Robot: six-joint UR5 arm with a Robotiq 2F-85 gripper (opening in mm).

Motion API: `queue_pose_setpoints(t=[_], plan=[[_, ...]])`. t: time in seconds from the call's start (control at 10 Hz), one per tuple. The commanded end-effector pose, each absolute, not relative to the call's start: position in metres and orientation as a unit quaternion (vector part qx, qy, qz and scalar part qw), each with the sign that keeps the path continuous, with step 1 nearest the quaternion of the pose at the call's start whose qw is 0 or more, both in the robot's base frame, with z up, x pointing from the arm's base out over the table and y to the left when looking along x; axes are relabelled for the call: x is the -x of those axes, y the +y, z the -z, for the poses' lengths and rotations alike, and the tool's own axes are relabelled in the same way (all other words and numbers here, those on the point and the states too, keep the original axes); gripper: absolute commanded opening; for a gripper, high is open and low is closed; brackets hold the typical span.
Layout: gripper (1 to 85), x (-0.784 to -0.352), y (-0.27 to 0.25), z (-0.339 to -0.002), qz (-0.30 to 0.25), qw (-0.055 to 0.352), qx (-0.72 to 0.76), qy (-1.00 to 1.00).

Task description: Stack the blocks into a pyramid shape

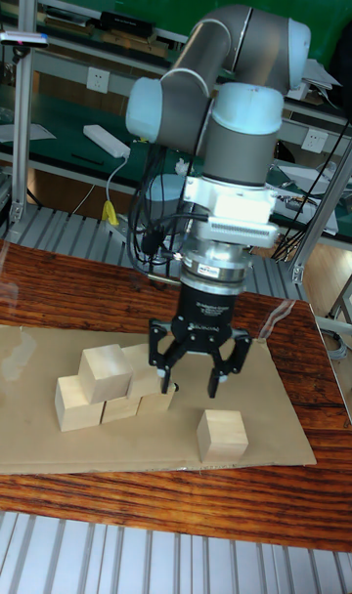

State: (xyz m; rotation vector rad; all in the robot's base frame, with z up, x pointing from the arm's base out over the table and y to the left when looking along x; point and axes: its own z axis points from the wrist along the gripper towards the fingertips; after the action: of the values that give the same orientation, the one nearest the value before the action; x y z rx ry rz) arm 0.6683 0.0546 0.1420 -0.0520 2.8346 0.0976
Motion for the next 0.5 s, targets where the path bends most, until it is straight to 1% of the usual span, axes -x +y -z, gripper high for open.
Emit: queue_pose_setpoints(t=[0.0,0.1,0.2,0.4], plan=[[62.7,-0.701,0.090,-0.139,-0.057,0.166,-0.011,0.984],[62.7,-0.707,0.098,-0.133,-0.069,0.163,-0.013,0.984],[63.0,-0.698,0.100,-0.126,-0.067,0.141,0.007,0.988],[62.7,-0.682,0.092,-0.112,-0.046,0.102,0.053,0.992]])
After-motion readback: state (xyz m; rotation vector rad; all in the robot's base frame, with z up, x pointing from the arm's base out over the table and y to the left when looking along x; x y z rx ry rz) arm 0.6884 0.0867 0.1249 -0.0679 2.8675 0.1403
